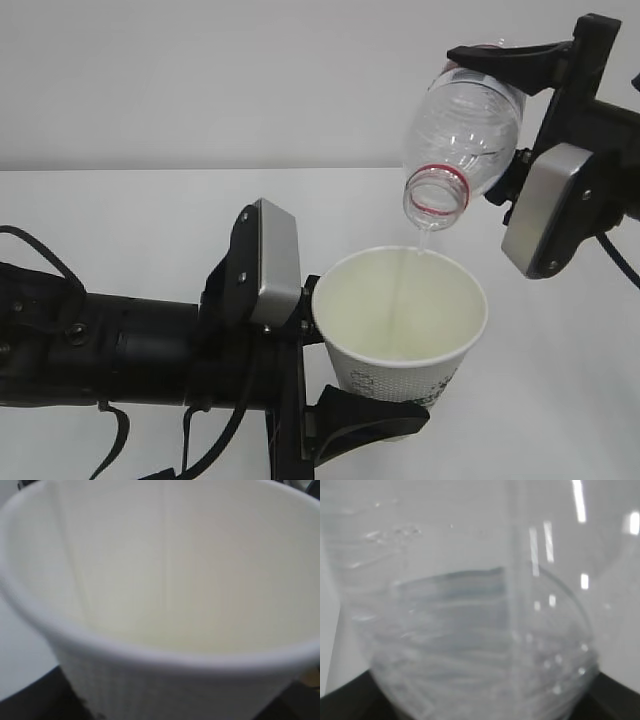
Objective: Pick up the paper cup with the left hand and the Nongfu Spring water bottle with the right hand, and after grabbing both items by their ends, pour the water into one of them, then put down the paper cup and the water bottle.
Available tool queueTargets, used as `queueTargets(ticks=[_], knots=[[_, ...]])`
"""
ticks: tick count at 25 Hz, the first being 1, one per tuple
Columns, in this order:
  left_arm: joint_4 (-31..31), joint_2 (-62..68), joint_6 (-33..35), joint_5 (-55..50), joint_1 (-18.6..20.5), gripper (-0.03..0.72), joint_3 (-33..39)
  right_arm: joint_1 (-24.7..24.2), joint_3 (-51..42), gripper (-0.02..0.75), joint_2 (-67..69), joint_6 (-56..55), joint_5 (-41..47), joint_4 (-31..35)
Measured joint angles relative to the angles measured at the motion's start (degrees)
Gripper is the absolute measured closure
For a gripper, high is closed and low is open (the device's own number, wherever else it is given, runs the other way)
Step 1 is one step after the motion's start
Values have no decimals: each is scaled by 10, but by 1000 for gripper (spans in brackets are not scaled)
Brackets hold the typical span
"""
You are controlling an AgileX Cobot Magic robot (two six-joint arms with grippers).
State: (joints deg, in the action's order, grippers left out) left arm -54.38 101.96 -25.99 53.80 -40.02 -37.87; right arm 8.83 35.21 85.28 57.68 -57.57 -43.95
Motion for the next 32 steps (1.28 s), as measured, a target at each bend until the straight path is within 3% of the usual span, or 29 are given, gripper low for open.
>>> queueTargets(ticks=[32], knots=[[-5,0,-15,0,0,143,0,0,0,212,0,0,-8,1]])
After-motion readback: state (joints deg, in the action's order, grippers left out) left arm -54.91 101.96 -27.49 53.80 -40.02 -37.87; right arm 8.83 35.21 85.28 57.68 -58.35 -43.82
